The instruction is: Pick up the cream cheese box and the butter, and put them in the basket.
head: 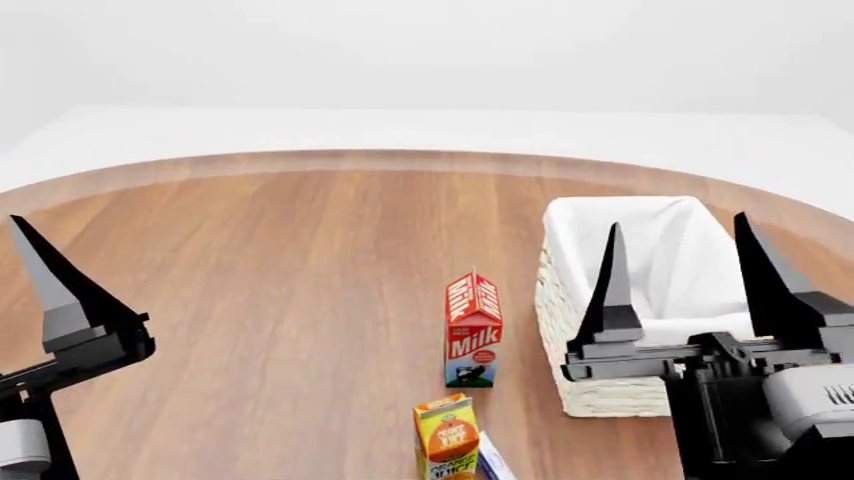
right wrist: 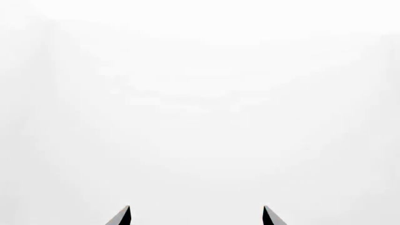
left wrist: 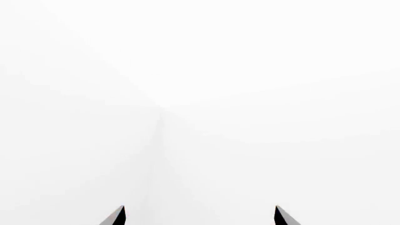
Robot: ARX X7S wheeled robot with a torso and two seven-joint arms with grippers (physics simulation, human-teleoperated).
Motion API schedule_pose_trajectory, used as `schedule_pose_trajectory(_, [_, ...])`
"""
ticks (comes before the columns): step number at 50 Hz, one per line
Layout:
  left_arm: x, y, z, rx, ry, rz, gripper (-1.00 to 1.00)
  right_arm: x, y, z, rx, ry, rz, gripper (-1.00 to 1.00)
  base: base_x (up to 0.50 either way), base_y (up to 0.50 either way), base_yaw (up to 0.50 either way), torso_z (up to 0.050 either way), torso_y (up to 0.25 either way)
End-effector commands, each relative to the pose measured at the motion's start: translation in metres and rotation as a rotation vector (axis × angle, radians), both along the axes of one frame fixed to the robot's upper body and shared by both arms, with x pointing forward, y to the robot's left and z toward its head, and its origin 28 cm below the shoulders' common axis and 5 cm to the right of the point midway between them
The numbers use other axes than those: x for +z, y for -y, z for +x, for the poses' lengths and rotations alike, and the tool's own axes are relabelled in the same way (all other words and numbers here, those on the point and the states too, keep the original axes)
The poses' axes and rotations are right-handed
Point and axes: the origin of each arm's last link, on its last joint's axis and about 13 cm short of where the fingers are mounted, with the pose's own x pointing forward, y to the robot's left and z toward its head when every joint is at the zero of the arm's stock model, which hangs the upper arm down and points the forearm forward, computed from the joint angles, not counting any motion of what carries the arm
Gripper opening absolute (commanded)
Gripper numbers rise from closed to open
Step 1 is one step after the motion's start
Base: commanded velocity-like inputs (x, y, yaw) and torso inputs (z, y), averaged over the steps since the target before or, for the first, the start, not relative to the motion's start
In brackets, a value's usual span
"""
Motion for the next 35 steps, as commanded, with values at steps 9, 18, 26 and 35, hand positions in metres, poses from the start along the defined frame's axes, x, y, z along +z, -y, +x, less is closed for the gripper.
schedule_pose_trajectory(9, [-0.001, -0.002, -0.001, 0.010, -0.002, 0.012, 1.00, 0.020, 0.023, -0.001, 0.026, -0.484, -0.008, 1.00, 0.00, 0.00, 0.00, 0.000, 0.000])
schedule_pose_trajectory(18, [-0.001, -0.002, -0.001, 0.008, -0.003, 0.012, 1.00, 0.036, 0.030, 0.007, 0.103, -0.733, -0.048, 1.00, 0.00, 0.00, 0.00, 0.000, 0.000])
schedule_pose_trajectory(26, [-0.002, -0.001, 0.000, 0.005, -0.009, 0.012, 1.00, 0.046, 0.035, 0.020, 0.150, -0.816, -0.048, 1.00, 0.00, 0.00, 0.00, 0.000, 0.000])
schedule_pose_trajectory(35, [-0.003, -0.001, 0.000, 0.005, -0.014, 0.009, 1.00, 0.041, 0.034, 0.017, 0.167, -0.890, -0.075, 1.00, 0.00, 0.00, 0.00, 0.000, 0.000])
